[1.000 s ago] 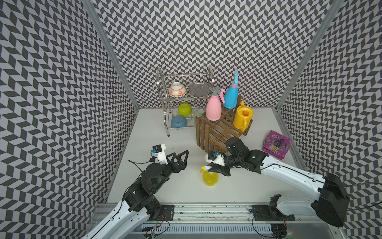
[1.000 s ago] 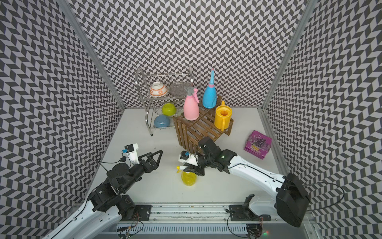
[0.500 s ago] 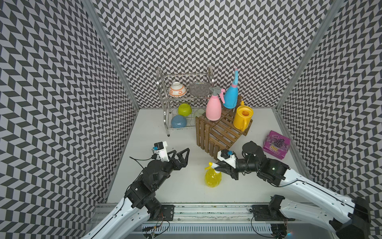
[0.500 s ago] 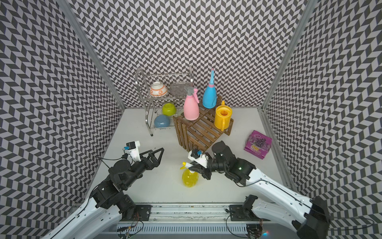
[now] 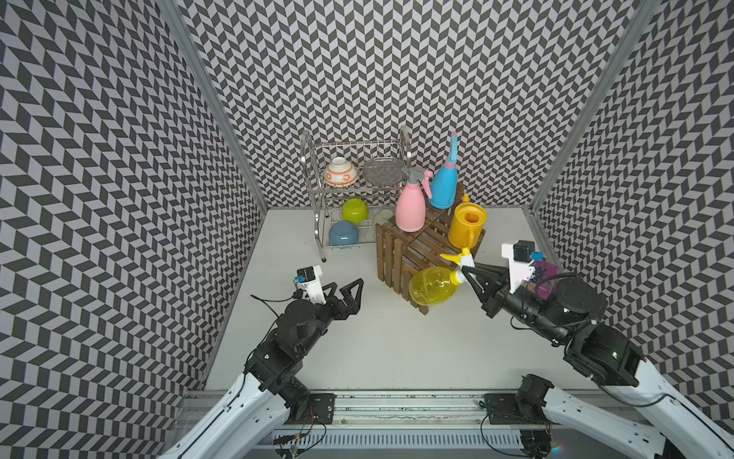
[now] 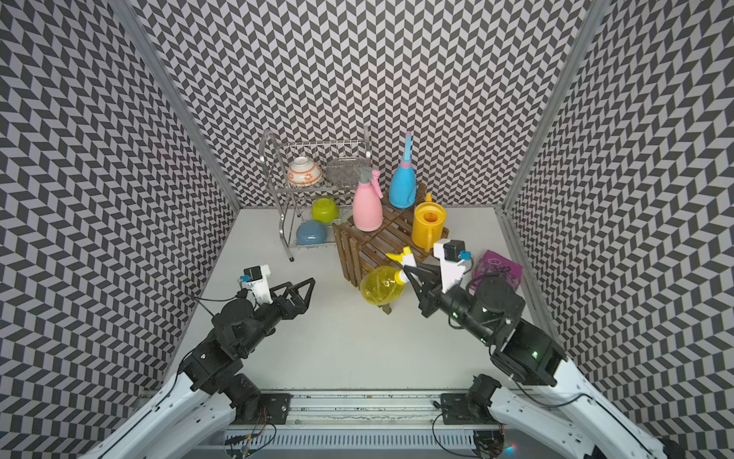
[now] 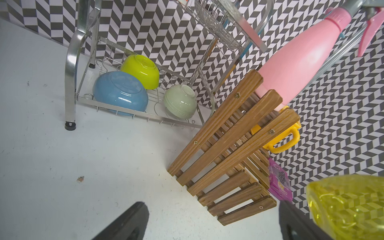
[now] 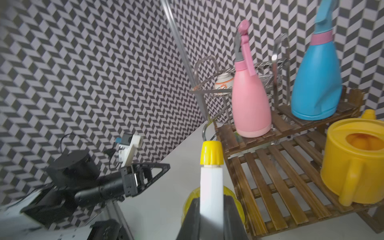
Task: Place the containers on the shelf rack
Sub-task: 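Pick up a container from the center of the board, then place the container on the shelf.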
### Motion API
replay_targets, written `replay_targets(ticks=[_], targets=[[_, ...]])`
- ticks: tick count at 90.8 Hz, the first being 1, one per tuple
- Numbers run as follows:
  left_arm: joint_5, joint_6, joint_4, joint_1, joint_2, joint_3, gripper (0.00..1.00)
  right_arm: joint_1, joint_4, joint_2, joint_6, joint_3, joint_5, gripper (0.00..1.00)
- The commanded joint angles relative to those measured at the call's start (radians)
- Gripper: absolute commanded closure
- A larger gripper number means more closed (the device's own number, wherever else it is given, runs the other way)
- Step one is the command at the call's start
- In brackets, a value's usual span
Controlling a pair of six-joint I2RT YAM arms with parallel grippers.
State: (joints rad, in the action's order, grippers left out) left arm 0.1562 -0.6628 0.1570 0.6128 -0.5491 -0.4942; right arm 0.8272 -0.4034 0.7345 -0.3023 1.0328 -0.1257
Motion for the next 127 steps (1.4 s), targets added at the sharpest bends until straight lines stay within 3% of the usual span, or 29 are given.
replay_targets(ticks=[1, 26, 59, 127], targets=[[-0.051, 0.034, -0.039, -0.026, -0.013, -0.049, 0.0, 0.003, -0.049, 0.103, -0.108, 0.07, -0.218, 1.0], [-0.074, 0.032, -0.018, -0.061, 0.02, -0.041, 0.0, 0.004, -0.202, 0.352, -0.277, 0.274, -0.416, 1.0], [-0.092, 0.025, -0.017, -0.073, 0.027, -0.028, 0.0, 0.034, -0.184, 0.52, -0.215, 0.362, -0.561, 0.99], [-0.092, 0.014, 0.01, -0.081, 0.07, -0.017, 0.0, 0.078, -0.21, 0.616, -0.142, 0.412, -0.59, 0.82]])
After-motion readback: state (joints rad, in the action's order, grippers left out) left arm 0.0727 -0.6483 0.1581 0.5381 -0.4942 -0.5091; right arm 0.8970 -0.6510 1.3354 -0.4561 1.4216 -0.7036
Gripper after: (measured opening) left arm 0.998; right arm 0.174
